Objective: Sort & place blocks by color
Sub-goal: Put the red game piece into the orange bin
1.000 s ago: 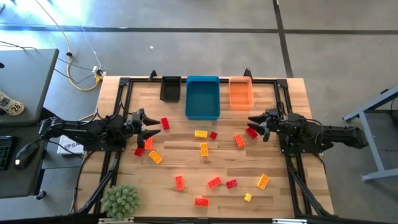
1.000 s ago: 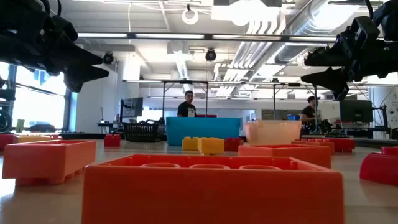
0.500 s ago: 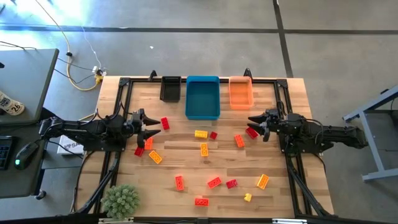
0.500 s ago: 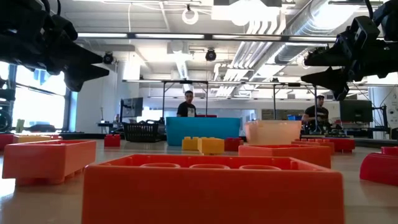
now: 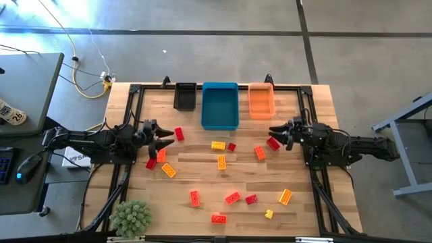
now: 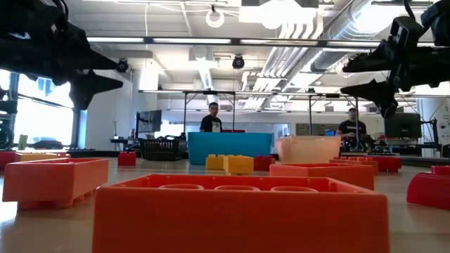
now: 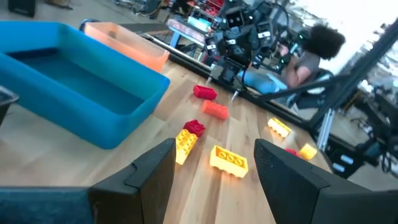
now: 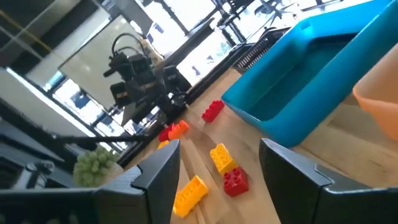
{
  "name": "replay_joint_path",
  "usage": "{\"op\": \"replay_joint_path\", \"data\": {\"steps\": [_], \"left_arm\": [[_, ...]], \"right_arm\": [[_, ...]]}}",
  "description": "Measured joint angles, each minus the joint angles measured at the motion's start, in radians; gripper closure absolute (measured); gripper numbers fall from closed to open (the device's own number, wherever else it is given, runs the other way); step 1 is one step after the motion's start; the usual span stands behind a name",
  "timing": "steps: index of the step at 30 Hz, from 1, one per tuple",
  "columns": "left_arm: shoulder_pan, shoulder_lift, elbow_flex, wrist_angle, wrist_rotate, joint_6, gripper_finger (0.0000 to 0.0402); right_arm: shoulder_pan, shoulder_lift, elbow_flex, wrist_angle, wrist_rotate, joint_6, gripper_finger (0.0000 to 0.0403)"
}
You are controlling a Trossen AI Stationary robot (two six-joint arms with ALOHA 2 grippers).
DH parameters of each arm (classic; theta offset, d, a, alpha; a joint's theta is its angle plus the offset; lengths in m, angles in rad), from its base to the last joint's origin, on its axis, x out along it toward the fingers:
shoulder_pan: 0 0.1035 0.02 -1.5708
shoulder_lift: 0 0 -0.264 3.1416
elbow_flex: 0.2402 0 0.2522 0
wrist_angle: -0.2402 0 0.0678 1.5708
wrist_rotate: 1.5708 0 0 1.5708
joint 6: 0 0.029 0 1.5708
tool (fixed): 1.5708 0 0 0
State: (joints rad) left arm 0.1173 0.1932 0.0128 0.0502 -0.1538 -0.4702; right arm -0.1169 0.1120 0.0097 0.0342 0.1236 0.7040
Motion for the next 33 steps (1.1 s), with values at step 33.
{"op": "replay_joint_path", "data": {"steps": [33], "left_arm": [[0.000,0.000,0.000,0.004,-0.078,-0.174,0.0194]], "right_arm": [[0.000,0.285,0.710,-0.516,0.463,-0.299,0.0197]]}}
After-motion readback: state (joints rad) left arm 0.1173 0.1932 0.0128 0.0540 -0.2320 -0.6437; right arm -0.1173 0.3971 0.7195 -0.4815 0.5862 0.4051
